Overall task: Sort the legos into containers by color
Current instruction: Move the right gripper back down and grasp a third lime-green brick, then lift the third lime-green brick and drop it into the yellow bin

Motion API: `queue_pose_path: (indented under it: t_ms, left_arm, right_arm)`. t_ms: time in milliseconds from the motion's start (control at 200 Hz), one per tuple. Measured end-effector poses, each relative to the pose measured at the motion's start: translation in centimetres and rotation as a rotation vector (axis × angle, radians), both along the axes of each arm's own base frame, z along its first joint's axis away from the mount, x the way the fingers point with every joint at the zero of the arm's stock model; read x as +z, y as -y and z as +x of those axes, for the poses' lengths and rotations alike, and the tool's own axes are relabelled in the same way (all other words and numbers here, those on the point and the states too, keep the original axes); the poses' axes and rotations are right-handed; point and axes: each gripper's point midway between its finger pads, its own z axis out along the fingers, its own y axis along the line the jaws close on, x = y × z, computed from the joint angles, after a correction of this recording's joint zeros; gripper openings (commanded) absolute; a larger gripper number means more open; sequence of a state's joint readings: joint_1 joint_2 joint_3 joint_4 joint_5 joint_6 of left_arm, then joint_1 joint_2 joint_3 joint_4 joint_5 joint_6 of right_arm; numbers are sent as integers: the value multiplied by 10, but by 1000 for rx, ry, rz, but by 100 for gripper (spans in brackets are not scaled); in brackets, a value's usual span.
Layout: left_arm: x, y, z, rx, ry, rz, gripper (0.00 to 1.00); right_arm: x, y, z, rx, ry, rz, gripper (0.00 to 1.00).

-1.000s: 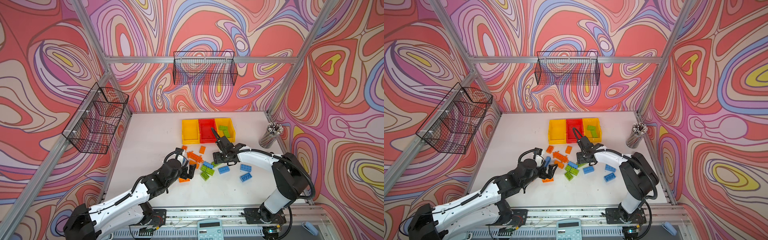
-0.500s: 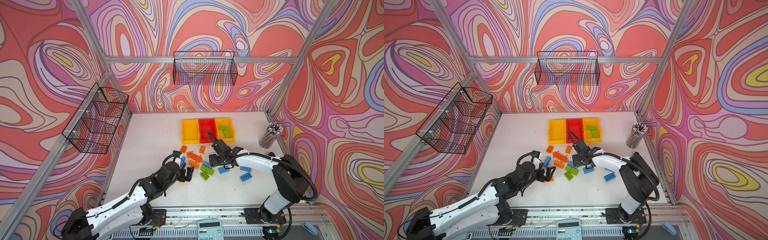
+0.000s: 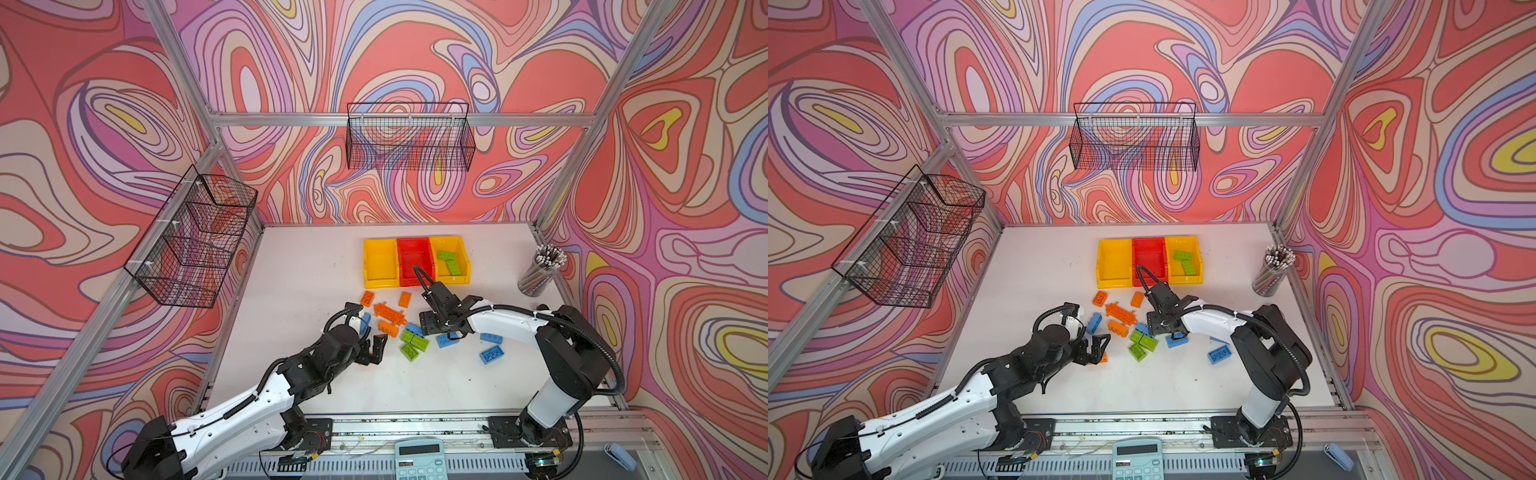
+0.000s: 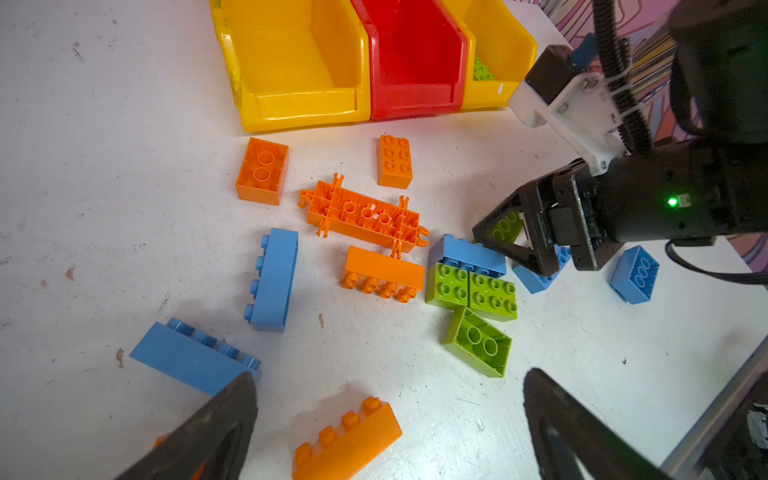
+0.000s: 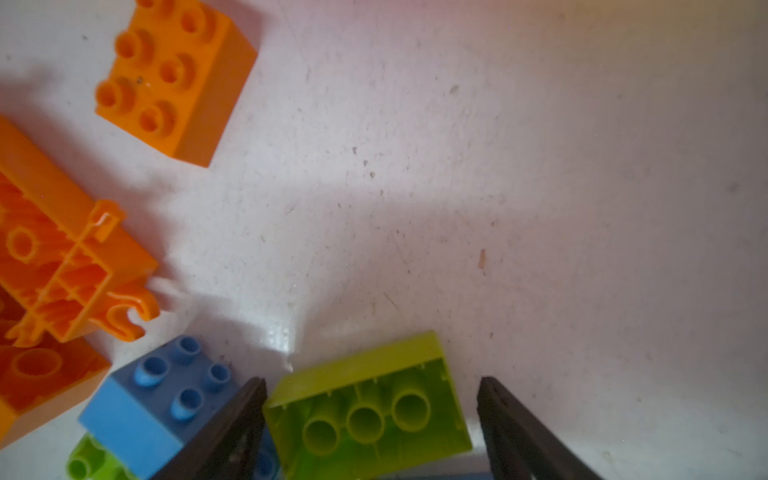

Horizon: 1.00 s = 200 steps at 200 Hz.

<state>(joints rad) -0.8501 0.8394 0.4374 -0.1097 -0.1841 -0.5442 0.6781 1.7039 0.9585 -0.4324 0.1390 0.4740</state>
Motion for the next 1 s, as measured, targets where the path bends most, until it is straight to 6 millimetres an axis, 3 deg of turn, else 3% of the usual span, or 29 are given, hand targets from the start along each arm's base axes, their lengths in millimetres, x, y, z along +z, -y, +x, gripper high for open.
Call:
queue_pose_path:
  t_ms: [305,546,726,866,1002]
  left_arm:
    - [1,-3,0,8,5,2,100]
    - [1,-4,1,16,10,6,100]
    - [1,-5,1,18,8,11,100]
    - [0,-4,1,17,4,17,100]
    - [-1,0,3,7,-5,29,100]
  right_arm:
    - [-7,7,3,-21,8,-48,83]
    - [-3,8,7,-6,26,-71,56]
    - [-1,6,11,-6,28,-77,48]
    - [11,5,18,0,47,-91,47]
    - [36,6,40,-10,98,-94,48]
